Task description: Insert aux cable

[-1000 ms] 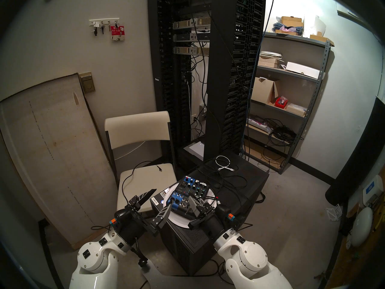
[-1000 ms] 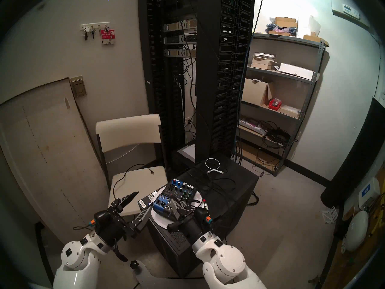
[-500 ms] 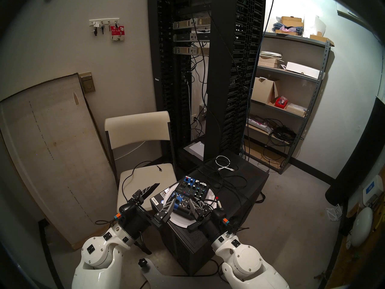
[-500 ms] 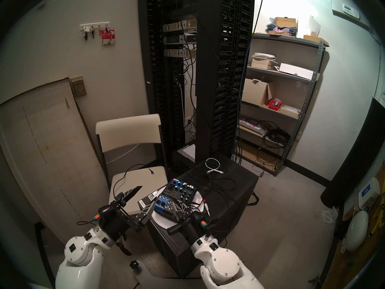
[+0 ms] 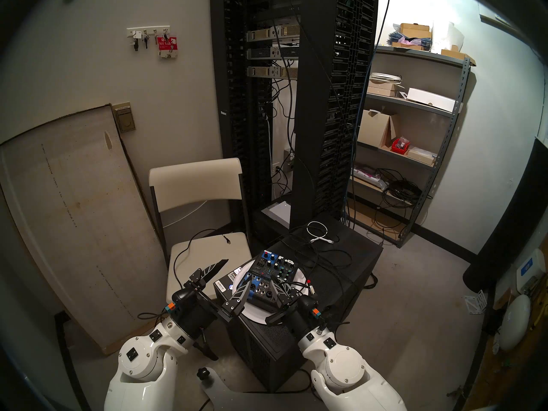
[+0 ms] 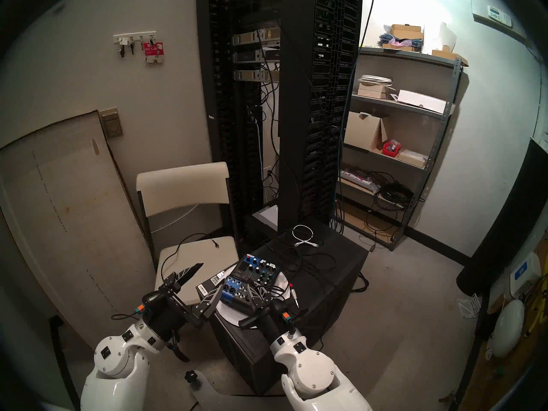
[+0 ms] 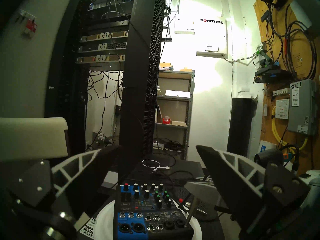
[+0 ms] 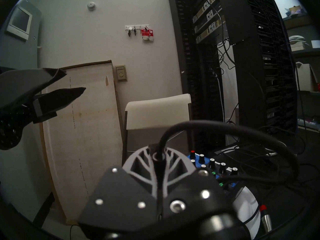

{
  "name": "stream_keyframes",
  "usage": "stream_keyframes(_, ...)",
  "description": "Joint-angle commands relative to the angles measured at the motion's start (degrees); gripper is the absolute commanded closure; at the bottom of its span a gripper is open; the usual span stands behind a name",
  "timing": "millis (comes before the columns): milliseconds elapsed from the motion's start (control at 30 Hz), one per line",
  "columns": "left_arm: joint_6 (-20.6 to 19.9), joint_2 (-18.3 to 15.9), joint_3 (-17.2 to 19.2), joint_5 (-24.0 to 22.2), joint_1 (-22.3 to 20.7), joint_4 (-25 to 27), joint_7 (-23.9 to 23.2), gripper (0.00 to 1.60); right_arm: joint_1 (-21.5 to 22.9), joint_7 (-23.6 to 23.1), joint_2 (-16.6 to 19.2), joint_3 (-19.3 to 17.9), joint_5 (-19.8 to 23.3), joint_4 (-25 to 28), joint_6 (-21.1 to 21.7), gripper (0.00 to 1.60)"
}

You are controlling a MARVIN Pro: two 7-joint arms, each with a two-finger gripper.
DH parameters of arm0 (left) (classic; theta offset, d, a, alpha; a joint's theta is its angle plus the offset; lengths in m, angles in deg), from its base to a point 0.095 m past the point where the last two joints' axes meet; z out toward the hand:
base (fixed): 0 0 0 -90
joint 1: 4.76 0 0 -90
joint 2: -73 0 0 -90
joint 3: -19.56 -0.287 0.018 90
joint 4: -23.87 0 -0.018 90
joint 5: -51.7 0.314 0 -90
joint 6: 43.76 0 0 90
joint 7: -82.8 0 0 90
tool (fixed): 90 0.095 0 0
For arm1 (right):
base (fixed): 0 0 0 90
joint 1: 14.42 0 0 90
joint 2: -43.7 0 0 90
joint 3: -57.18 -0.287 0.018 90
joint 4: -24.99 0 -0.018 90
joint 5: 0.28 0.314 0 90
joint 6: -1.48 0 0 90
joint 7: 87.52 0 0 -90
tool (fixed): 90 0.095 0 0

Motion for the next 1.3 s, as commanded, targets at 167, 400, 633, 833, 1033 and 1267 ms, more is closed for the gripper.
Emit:
stream_keyframes(167,1.0,-0.1,0.5,-0.8,0.0,0.3,-0.6,0.00,2.3,0.2,-0.4,-0.7,-0.4,-0.5,-2.0,1.60)
stream_keyframes(400,1.2,0.0,0.6,-0.7,0.1,0.2,-1.0,0.00,2.8,0.1,-0.5,-1.0,-0.2,-1.3,-1.6,1.60)
stream_keyframes(633,1.4,0.2,0.8,-0.5,-0.1,0.1,-1.2,0.00,2.9,-0.2,-0.7,-0.9,-0.2,-2.6,-1.9,1.60)
stream_keyframes(833,1.5,0.4,1.0,-0.5,-0.1,0.1,-1.3,0.00,3.1,0.1,-0.9,-0.9,-0.9,-3.1,-2.1,1.60)
stream_keyframes(1033,1.4,0.5,1.2,-0.5,0.0,0.2,-1.5,0.00,3.1,0.3,-1.0,-1.2,-1.1,-3.5,-2.4,1.60)
stream_keyframes(1267,1.3,0.6,1.4,-0.6,0.1,0.2,-1.7,0.00,3.2,0.7,-1.1,-1.3,-1.2,-3.8,-2.2,1.60)
